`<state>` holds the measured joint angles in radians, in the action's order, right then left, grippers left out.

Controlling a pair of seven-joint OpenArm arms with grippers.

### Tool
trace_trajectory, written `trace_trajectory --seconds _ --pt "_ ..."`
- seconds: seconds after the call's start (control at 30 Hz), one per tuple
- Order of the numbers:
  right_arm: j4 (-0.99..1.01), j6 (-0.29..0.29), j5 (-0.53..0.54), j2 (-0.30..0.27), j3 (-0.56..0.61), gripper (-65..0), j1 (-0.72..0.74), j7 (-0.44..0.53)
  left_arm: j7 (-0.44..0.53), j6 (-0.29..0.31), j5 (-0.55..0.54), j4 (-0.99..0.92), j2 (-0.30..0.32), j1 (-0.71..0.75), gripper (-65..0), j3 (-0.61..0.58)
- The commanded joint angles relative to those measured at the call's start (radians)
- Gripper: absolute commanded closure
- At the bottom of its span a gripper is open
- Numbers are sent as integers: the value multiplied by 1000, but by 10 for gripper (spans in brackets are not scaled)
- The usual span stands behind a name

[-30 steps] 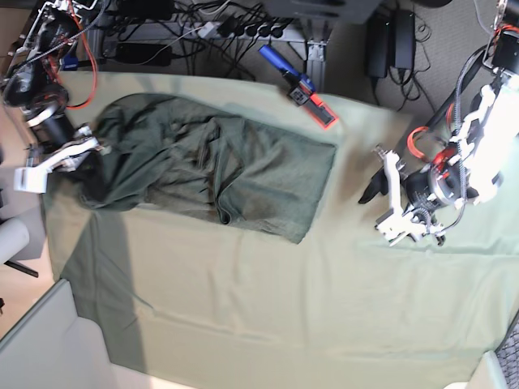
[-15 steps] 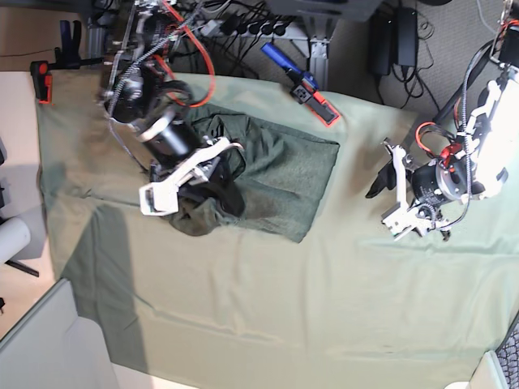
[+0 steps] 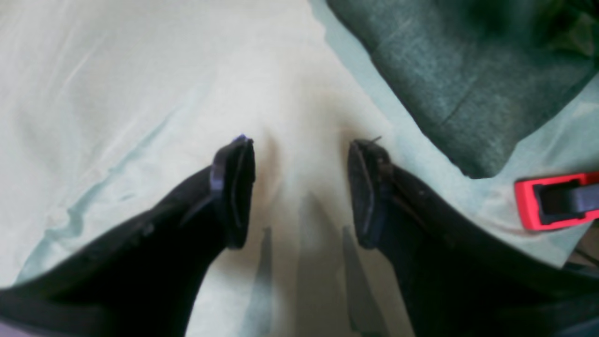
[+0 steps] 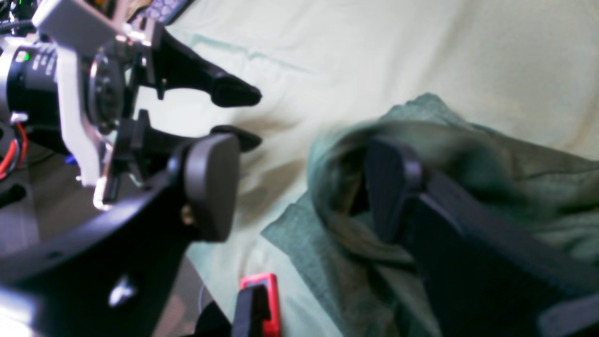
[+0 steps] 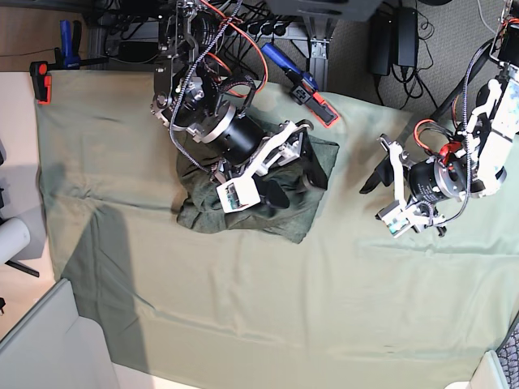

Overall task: Fold the T-shirt properly
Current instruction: 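Grasp the shirt's folded end with the right gripper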

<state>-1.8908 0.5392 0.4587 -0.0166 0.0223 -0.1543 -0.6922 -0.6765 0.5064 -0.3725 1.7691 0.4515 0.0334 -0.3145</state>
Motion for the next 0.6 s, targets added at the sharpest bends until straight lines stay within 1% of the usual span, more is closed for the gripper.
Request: trace_trajectory --seconds 0.0,0.13,0.17,0.27,0.3,0.4,0.57 --pt "-17 10 41 0 1 -428 13 30 21 14 -11 19 9 -14 -356 6" --pt "-76 10 48 0 -27 -428 24 31 13 14 -9 19 13 -13 -356 6" --pt "-95 10 35 0 -47 -428 27 30 13 14 -9 19 14 -13 -356 6" --pt "-119 10 -50 -3 -135 -428 29 29 9 14 -9 19 14 -13 -356 6" --pt "-116 10 -62 -10 -165 -428 29 25 9 14 -9 19 14 -13 -356 6" --pt "-89 8 -47 -49 -221 -429 16 -2 10 14 -9 19 14 -13 -356 6" --pt "-24 8 -62 -97 -233 -429 -16 1 11 14 -13 19 14 -14 -356 6"
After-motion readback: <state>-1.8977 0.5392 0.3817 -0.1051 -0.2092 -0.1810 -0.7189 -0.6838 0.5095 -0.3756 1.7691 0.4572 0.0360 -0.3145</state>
